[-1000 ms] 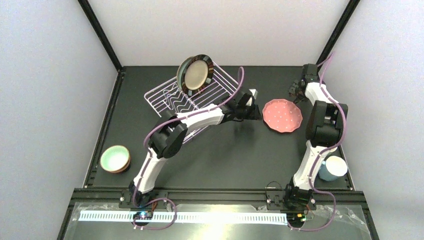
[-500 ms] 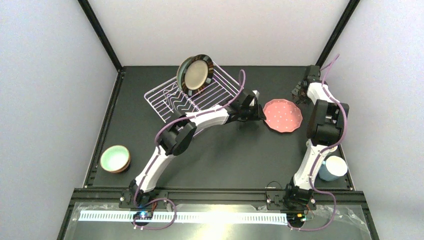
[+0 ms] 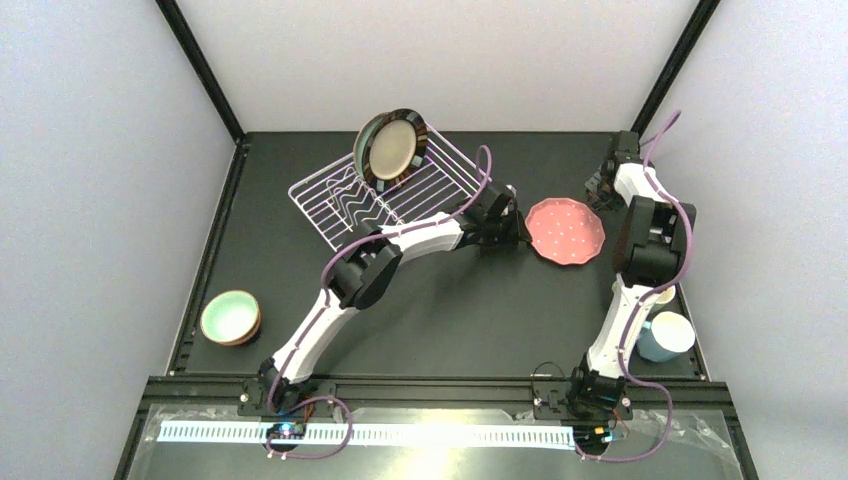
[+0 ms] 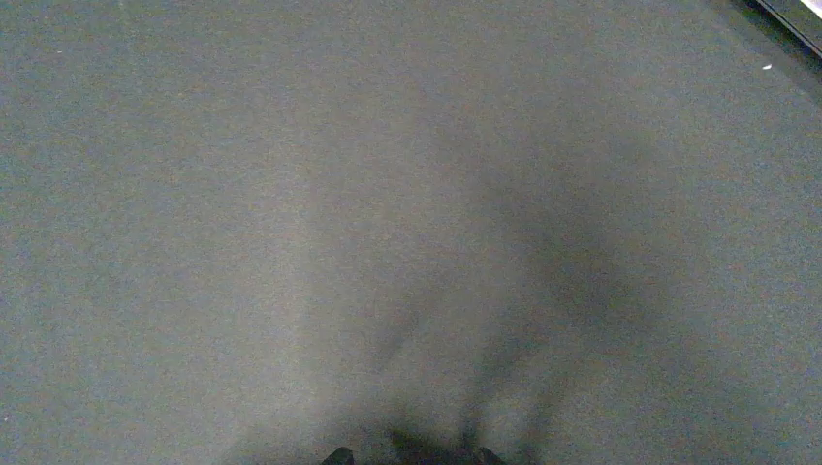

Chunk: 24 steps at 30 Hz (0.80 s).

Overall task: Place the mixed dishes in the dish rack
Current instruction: Grab the plate from the corner of the board.

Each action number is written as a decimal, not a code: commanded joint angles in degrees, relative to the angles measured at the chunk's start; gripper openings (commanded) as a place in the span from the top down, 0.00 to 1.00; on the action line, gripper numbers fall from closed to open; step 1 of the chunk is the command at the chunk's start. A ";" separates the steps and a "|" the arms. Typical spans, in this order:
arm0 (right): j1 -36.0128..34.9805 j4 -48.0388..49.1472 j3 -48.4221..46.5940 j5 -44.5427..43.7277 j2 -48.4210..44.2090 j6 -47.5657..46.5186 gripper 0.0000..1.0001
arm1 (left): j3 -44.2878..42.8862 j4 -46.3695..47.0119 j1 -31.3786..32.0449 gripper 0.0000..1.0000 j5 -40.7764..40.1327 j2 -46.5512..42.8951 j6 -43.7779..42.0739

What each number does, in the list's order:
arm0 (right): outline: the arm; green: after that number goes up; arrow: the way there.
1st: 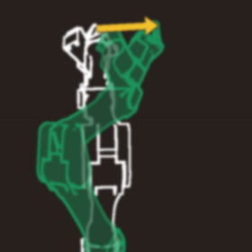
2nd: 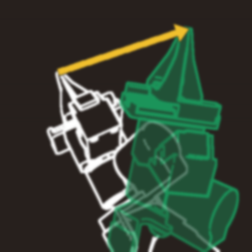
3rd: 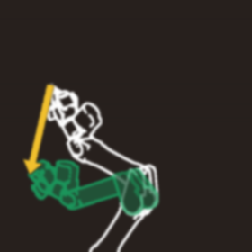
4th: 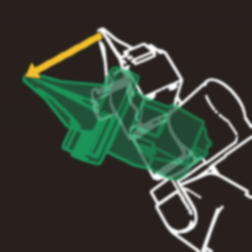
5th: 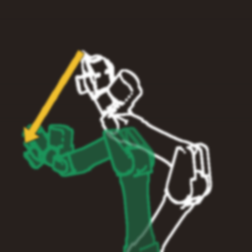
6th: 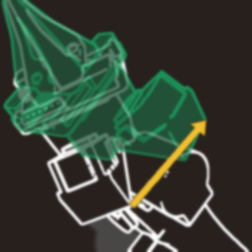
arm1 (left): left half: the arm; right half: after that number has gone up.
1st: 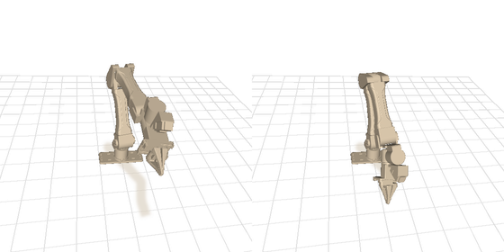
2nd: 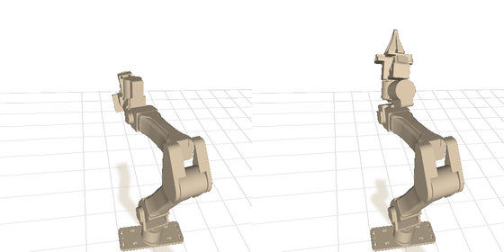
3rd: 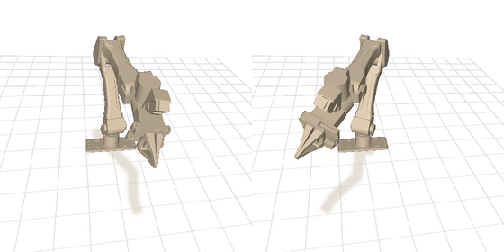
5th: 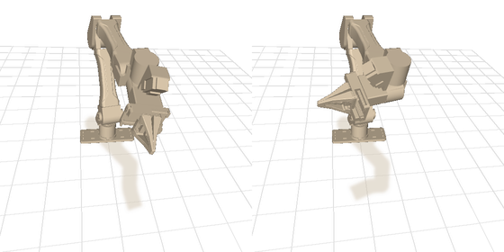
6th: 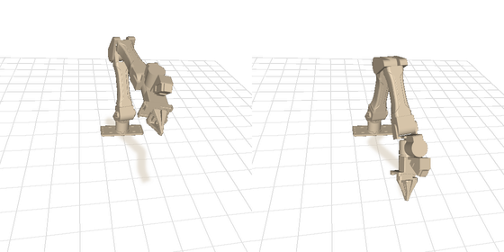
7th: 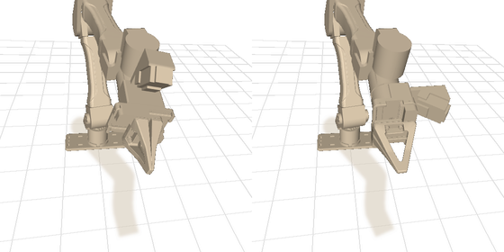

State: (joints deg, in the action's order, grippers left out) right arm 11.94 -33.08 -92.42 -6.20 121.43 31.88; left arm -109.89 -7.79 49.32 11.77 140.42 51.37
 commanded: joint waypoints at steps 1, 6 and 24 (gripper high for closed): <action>0.36 -2.34 -1.89 -2.28 1.62 3.36 0.30 | -4.45 -2.04 -0.06 0.16 -2.25 3.10 1.84; 0.36 -4.97 -4.01 -3.62 3.43 6.98 0.31 | -6.43 -2.54 -0.27 0.16 -2.79 4.65 2.85; 0.45 -12.37 -5.37 -5.08 7.20 16.55 0.36 | -9.88 -3.87 -1.24 0.16 -1.42 7.71 4.27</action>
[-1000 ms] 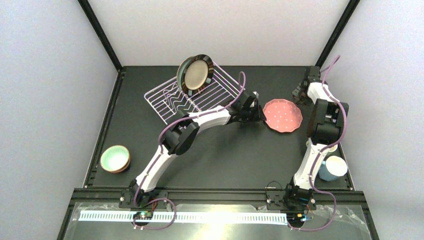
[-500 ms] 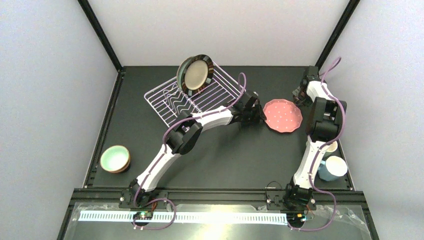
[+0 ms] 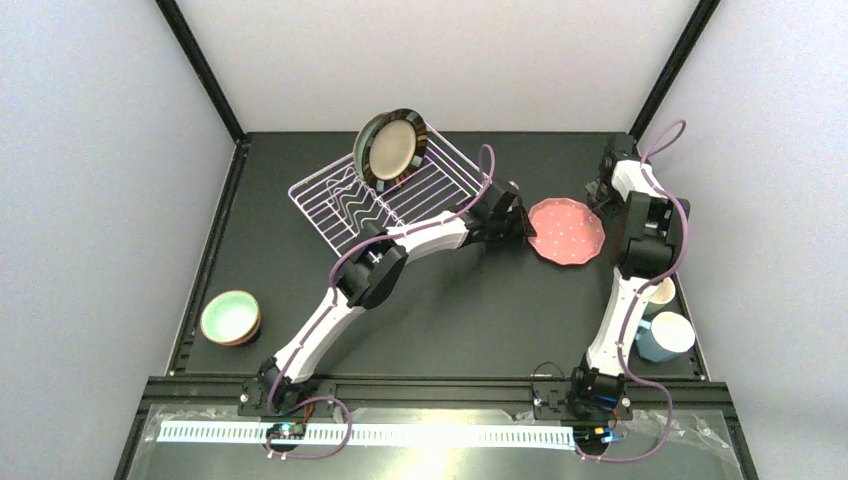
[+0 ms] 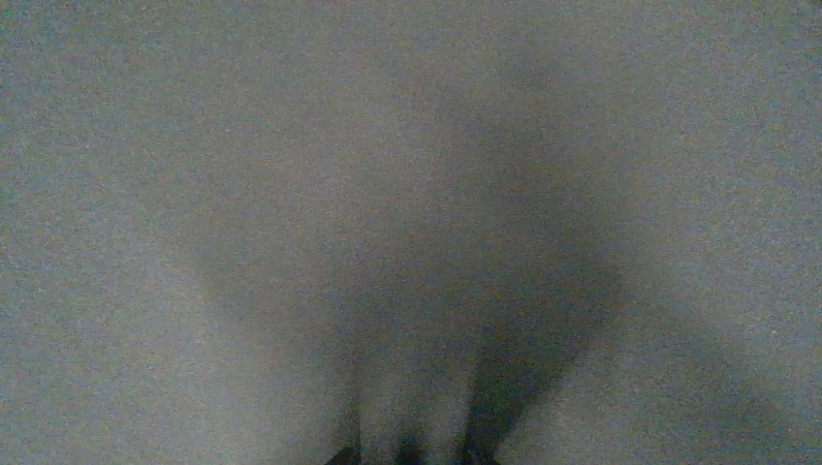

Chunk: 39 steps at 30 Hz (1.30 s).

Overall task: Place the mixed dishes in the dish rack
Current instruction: Grab the plate from the corner of the board.

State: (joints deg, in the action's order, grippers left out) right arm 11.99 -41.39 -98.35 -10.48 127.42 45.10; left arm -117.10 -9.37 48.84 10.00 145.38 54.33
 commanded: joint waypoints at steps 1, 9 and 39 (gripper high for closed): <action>0.36 -4.18 0.93 -0.32 1.11 3.78 0.36 | -2.69 -2.61 -0.76 0.16 0.39 2.83 1.27; 0.40 -3.41 6.75 5.94 -1.57 7.79 0.36 | 0.32 -2.71 -0.27 0.15 0.15 2.61 1.88; 0.38 -7.92 8.74 10.21 -2.92 -0.17 0.37 | 16.28 25.58 1.95 0.10 0.99 1.56 10.79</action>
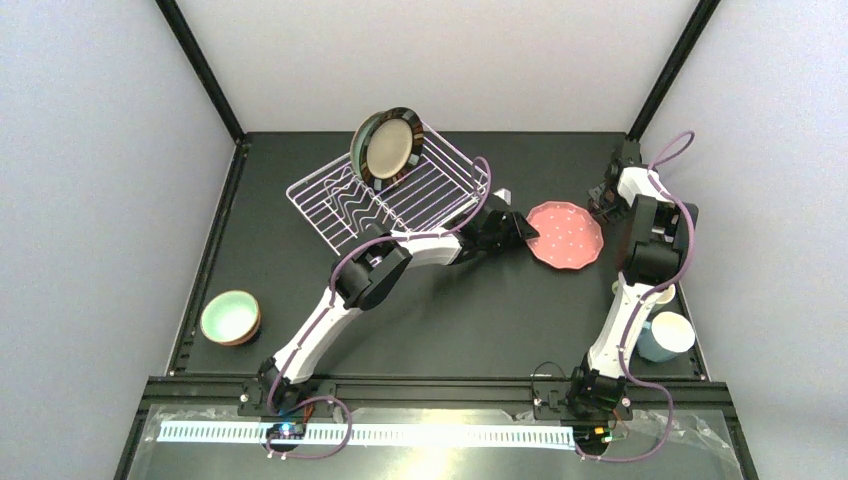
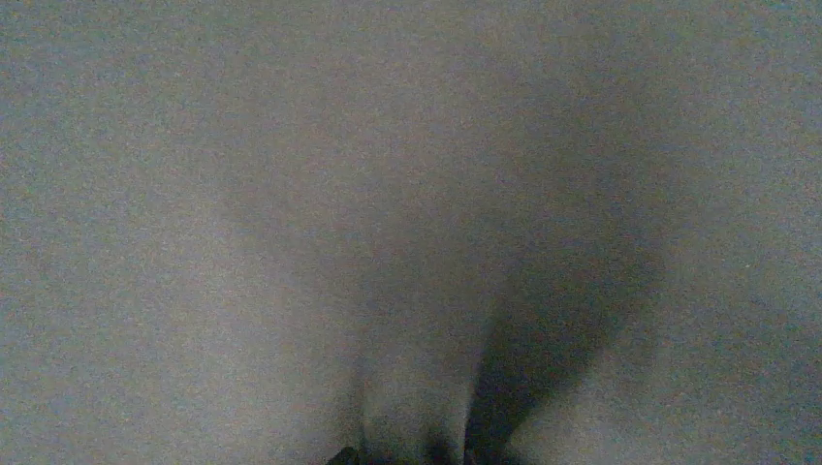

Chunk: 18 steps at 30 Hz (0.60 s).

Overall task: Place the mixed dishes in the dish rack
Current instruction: Grab the plate from the corner of the board.

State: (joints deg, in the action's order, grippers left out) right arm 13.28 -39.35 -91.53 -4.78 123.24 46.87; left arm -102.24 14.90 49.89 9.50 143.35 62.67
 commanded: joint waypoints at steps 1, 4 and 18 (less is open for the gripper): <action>-0.89 -10.00 2.03 4.51 1.48 -2.15 0.37 | 1.49 1.05 0.91 0.10 1.49 3.46 1.77; -0.89 -9.55 2.67 8.21 1.74 -2.38 0.37 | 1.65 0.51 1.04 0.10 2.02 3.26 0.40; -0.89 -11.40 0.75 10.38 1.14 -4.87 0.37 | 1.04 2.86 3.01 0.11 6.42 3.38 -1.18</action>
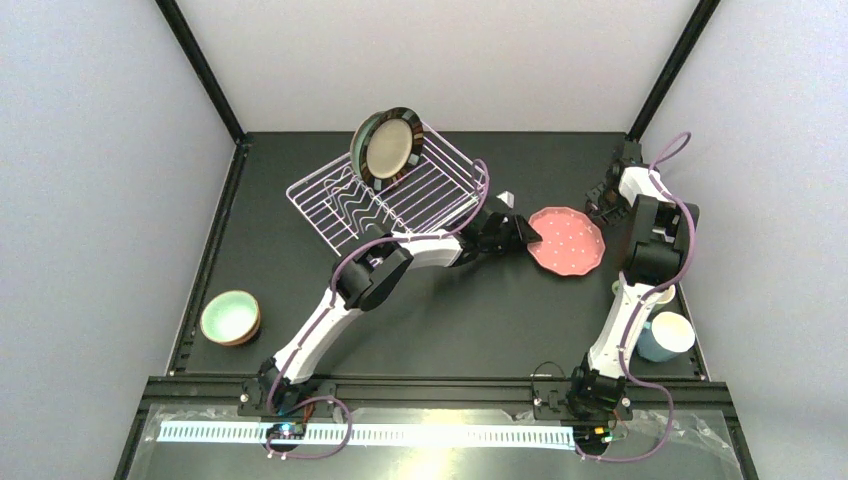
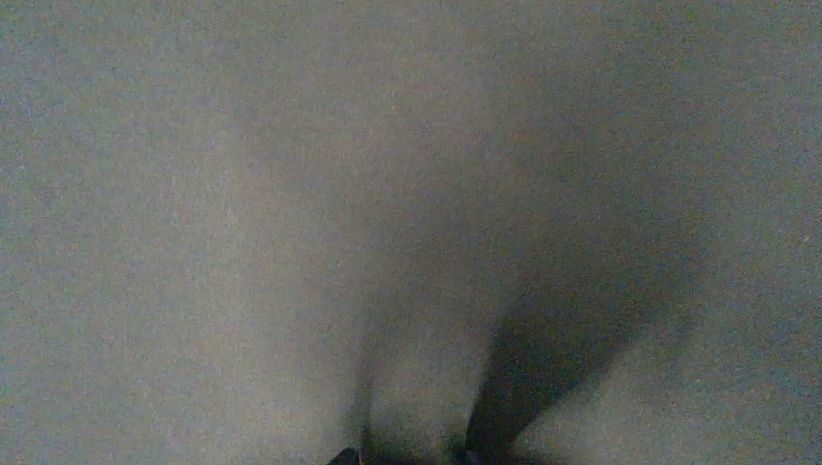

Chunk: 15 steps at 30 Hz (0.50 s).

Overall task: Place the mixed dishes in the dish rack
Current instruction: Grab the plate from the corner of the board.

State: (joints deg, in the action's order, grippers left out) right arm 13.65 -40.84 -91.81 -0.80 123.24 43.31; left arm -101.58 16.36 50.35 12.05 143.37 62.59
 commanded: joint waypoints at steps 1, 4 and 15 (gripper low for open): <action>-1.26 -9.91 1.03 6.82 1.10 -1.51 0.37 | 0.17 1.49 2.60 0.11 4.12 3.39 -1.33; -1.26 -10.02 1.20 7.50 0.92 -1.97 0.37 | -0.38 1.63 2.65 0.11 4.82 3.65 -1.88; -1.26 -10.06 2.20 8.89 -0.36 -3.42 0.37 | 0.12 3.73 3.24 0.19 5.87 3.34 -2.21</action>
State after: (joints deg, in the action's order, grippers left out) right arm 13.56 -43.99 -91.81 3.81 123.04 40.47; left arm -101.58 18.17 51.68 15.66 144.14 61.67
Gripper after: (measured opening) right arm 0.629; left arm 0.826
